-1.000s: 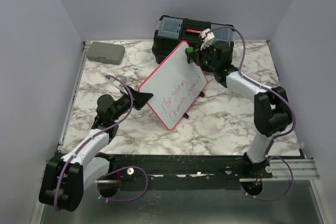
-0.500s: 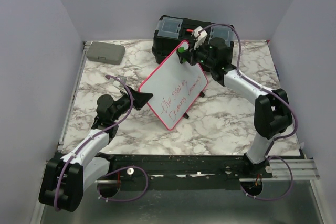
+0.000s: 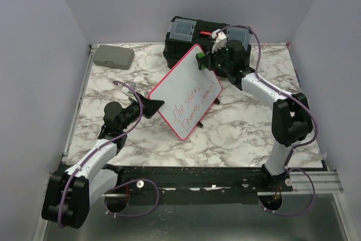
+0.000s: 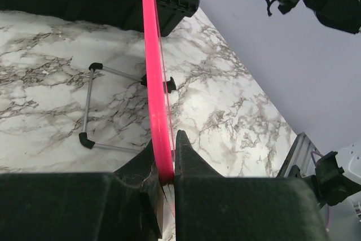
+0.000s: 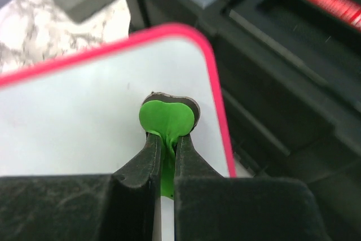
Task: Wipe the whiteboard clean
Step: Erase the whiteboard at the whiteboard stand.
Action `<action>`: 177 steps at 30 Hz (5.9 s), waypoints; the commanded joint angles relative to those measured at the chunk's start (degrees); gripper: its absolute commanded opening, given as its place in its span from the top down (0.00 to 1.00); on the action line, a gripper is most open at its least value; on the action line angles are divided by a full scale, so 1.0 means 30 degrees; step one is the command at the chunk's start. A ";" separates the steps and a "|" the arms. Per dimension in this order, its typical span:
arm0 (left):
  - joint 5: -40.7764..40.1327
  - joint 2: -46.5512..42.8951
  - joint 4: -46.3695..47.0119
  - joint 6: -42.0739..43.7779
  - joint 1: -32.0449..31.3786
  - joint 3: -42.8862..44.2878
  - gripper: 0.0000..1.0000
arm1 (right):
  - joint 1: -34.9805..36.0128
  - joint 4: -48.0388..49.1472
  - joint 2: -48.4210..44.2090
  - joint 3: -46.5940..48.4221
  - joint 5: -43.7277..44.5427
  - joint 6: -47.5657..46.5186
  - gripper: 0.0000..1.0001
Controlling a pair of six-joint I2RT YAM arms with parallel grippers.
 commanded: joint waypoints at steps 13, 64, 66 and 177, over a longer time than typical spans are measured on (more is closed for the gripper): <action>0.3442 0.0180 -0.0412 0.1510 -0.0689 0.0037 1.00 | 0.2176 0.1290 -0.2291 -0.2333 -0.0639 -0.0766 0.99; -0.2237 -0.2345 -0.2259 -0.2297 -0.0923 -0.0806 1.00 | 0.7884 0.0750 -0.7737 -1.0837 -0.3119 -0.4996 0.99; -0.2268 -0.2200 -0.2312 -0.2297 -0.0924 -0.0706 1.00 | 0.8352 0.1240 -0.7769 -1.1497 -0.2573 -0.5149 0.99; -0.2356 -0.1893 -0.1490 -0.2078 -0.0865 -0.1142 1.00 | 0.9361 0.1680 -0.5962 -1.3086 -0.3653 -0.9632 0.99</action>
